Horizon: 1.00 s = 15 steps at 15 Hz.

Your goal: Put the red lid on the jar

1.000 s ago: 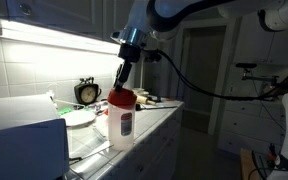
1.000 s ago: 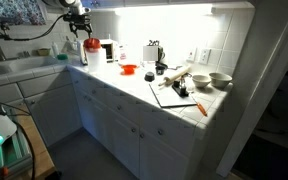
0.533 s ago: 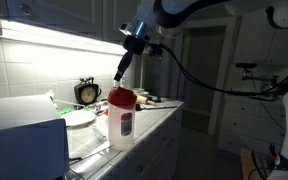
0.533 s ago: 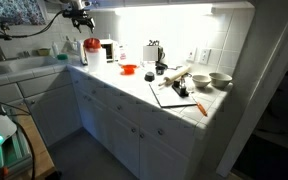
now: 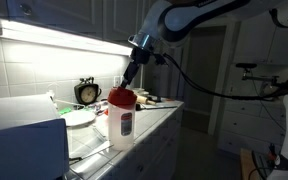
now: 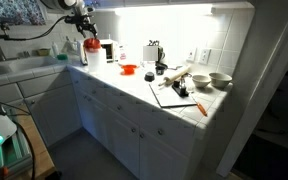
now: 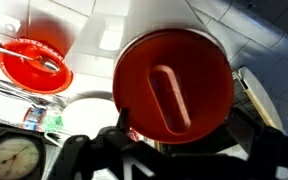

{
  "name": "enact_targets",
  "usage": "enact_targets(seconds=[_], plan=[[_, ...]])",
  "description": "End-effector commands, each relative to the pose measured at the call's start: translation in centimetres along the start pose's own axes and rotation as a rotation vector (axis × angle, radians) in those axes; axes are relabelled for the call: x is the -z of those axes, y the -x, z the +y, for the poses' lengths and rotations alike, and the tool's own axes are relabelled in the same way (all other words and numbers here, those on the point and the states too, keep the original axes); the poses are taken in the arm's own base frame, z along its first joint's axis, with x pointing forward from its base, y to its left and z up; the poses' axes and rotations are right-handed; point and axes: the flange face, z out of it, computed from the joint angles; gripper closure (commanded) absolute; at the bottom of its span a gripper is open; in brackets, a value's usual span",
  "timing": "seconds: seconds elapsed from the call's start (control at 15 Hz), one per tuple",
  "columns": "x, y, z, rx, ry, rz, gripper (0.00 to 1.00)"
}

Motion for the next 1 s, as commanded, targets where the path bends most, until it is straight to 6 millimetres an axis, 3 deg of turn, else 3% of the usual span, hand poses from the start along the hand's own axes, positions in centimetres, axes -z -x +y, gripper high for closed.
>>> enact_targets(seconds=[0.0, 0.13, 0.2, 0.73, 0.8, 0.93], plan=[[-0.56, 1.40, -0.09, -0.019, 0.013, 0.018, 0.05], [-0.97, 1.65, -0.11, -0.021, 0.014, 0.028, 0.29], [-1.11, 1.72, -0.14, -0.021, 0.012, 0.030, 0.31], [-1.26, 1.54, -0.11, -0.027, 0.024, 0.048, 0.90], [-1.31, 1.52, -0.08, -0.029, 0.026, 0.047, 0.95], [-1.37, 1.42, 0.00, -0.030, 0.032, 0.041, 0.92]])
